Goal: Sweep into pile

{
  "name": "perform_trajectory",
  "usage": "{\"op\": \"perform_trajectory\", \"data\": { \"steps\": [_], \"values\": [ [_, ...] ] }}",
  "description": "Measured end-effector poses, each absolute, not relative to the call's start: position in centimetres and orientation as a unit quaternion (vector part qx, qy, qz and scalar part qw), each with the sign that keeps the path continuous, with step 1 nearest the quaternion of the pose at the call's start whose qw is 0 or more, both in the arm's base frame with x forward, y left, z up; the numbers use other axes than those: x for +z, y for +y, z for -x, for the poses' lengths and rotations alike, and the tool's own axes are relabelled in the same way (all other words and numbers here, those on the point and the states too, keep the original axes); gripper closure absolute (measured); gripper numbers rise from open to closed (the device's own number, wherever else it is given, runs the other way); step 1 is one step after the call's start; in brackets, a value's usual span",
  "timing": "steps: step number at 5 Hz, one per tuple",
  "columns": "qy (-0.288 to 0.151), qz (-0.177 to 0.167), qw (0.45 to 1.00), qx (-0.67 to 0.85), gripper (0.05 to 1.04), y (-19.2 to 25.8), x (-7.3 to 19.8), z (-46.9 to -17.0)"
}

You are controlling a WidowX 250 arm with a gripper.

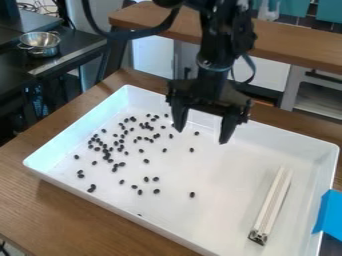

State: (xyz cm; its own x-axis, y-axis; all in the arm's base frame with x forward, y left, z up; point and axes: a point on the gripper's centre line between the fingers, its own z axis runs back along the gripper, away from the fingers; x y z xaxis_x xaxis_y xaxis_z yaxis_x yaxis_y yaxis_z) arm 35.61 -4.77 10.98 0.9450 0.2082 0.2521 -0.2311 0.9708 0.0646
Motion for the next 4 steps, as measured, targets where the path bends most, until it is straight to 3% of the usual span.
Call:
{"op": "perform_trajectory", "data": {
  "steps": [1, 2, 4],
  "values": [
    [-0.103, -0.016, 0.99, 0.098, 0.083, -6.1, 10.2, -36.0],
    [-0.116, 0.019, 0.989, 0.089, 0.083, -7.7, 9.8, -36.2],
    [-0.098, 0.069, 0.989, 0.085, 0.083, -10.7, 8.2, -35.9]
  ]
}}
